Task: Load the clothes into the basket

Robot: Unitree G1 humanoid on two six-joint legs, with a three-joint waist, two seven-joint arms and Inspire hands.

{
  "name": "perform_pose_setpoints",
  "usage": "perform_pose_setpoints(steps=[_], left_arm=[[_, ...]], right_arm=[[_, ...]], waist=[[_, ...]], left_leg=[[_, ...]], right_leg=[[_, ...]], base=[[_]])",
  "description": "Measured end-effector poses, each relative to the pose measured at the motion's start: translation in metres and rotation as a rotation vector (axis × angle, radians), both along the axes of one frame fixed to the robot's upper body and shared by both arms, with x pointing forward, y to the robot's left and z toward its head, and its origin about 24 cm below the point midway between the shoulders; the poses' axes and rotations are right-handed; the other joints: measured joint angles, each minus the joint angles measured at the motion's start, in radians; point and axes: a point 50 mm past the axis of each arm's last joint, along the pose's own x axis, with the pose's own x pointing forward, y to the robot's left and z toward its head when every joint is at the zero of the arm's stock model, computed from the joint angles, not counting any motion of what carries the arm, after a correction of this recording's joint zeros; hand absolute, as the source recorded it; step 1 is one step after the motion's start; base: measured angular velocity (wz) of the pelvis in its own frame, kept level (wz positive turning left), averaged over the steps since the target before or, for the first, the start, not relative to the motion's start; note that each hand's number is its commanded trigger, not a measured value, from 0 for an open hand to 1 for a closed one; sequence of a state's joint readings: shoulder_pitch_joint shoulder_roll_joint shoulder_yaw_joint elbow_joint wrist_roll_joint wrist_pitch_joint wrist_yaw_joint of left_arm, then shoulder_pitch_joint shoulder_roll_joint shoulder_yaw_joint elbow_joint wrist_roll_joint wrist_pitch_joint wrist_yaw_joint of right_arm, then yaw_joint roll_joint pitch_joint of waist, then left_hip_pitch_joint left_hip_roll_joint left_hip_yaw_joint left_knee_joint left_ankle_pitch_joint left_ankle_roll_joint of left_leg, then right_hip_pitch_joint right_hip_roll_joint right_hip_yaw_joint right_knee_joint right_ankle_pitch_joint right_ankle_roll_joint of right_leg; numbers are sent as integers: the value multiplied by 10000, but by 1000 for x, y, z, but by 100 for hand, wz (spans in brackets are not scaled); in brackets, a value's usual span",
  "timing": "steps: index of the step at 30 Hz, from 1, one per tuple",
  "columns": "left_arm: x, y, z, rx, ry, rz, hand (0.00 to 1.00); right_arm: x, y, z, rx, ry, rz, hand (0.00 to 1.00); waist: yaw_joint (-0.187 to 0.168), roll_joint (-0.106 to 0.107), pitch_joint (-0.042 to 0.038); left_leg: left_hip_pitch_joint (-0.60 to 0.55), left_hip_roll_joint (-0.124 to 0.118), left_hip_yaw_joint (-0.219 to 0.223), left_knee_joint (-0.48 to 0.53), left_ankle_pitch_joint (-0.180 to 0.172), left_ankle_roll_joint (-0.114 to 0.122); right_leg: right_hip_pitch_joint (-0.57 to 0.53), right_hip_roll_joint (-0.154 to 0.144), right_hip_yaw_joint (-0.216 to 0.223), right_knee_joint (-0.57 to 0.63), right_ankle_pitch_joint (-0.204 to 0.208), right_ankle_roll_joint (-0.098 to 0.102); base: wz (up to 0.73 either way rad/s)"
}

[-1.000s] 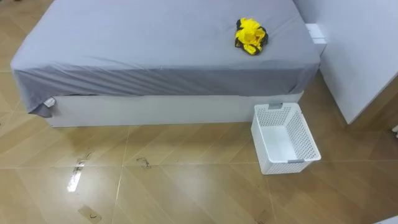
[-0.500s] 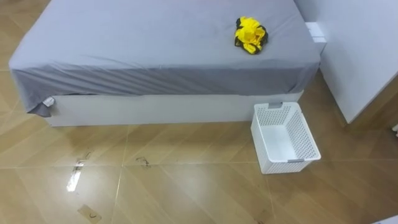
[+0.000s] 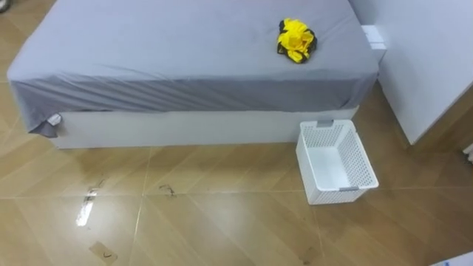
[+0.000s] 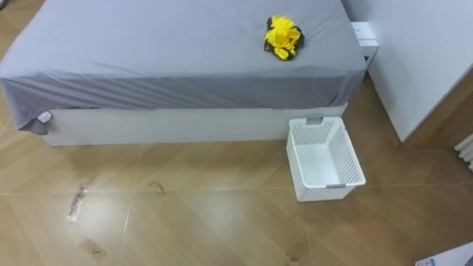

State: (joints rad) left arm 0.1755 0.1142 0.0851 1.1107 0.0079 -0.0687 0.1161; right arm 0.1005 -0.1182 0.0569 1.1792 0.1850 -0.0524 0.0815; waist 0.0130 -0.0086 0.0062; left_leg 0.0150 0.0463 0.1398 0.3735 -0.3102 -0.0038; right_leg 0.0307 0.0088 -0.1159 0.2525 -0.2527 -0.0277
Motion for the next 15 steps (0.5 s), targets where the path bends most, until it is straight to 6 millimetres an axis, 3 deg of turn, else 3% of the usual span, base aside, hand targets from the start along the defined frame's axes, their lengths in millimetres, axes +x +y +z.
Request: perform_pose_setpoints(steps=[2, 4, 5, 6, 8, 9, 10, 11, 12, 13, 14, 15], left_arm=[[-2, 6, 2, 61, -126, 421, 0], [-5, 10, 3, 94, -217, 719, 0], [-7, 10, 3, 75, -155, 763, 0], [-7, 8, 2, -20, -208, 882, 0], [-14, 7, 1, -76, -84, 932, 0], [-24, 7, 1, -51, 144, 1051, 0], [-35, 7, 0, -9, 422, 1107, 0], [-41, 7, 0, 14, 566, 1148, 0], [-50, 6, 0, 10, 847, 1194, 0], [-53, 5, -1, -23, 995, 1161, 0], [-52, 4, -1, -44, 990, 1106, 0], [-48, 1, -2, -102, 917, 949, 0]], right_arm=[[-1, 0, 0, -2, 1, -25, 0], [0, -3, 1, -86, -52, -70, 0], [-2, -4, 1, -103, -15, -82, 0], [-4, -6, 1, -149, 23, -195, 0], [-2, -8, 1, -249, -11, -212, 0], [2, -7, 2, -233, -90, -183, 0], [3, -7, 2, -233, -114, -172, 0], [2, -6, 2, -219, -94, -177, 0], [0, -6, 1, -209, -21, -175, 0], [-2, -6, 1, -255, 89, -137, 0], [-2, -6, 1, -303, 112, -124, 0], [1, -8, 1, -433, 44, -170, 0]], waist=[[101, -55, -20], [177, 16, 30], [168, -21, 33], [149, -46, 21], [215, -162, -5], [237, -178, 15], [253, -133, 47], [276, -127, 49], [247, -119, 62], [230, -190, 73], [226, -237, 65], [217, -326, 25]], left_leg=[[-658, 204, 56, 1634, -15, -21], [-1658, 662, 26, 3770, 233, -25], [-1822, 599, -46, 3977, 171, 21], [-2240, 388, -64, 3621, 83, 125], [-3093, -102, -72, 2361, 212, 58], [-3622, -300, -84, 1249, 588, -57], [-4028, -325, -71, 213, 1341, -51], [-4150, -319, -60, -155, 1712, -52], [-4314, -321, -54, -722, 2366, -22], [-4436, -370, -18, -842, 3000, 127], [-4490, -434, 71, -749, 3310, 293], [-4627, -630, 285, -313, 3601, 635]], right_leg=[[48, 47, 16, 189, -213, -180], [294, 220, 220, 318, -398, -434], [371, 232, 365, 351, -500, -467], [424, 143, 423, 431, -659, -501], [433, -67, 487, 461, -841, -457], [546, -157, 573, 392, -933, -419], [683, -228, 548, 346, -1069, -375], [786, -286, 560, 344, -1155, -312], [1050, -392, 632, 301, -1405, -218], [1301, -540, 658, 214, -1665, -91], [1393, -649, 688, 201, -1797, -26], [1484, -891, 800, 144, -2008, 157]], base=[[-12], [-13], [10], [16], [-1], [-27], [-32], [-32], [-19], [-9], [0], [0]])
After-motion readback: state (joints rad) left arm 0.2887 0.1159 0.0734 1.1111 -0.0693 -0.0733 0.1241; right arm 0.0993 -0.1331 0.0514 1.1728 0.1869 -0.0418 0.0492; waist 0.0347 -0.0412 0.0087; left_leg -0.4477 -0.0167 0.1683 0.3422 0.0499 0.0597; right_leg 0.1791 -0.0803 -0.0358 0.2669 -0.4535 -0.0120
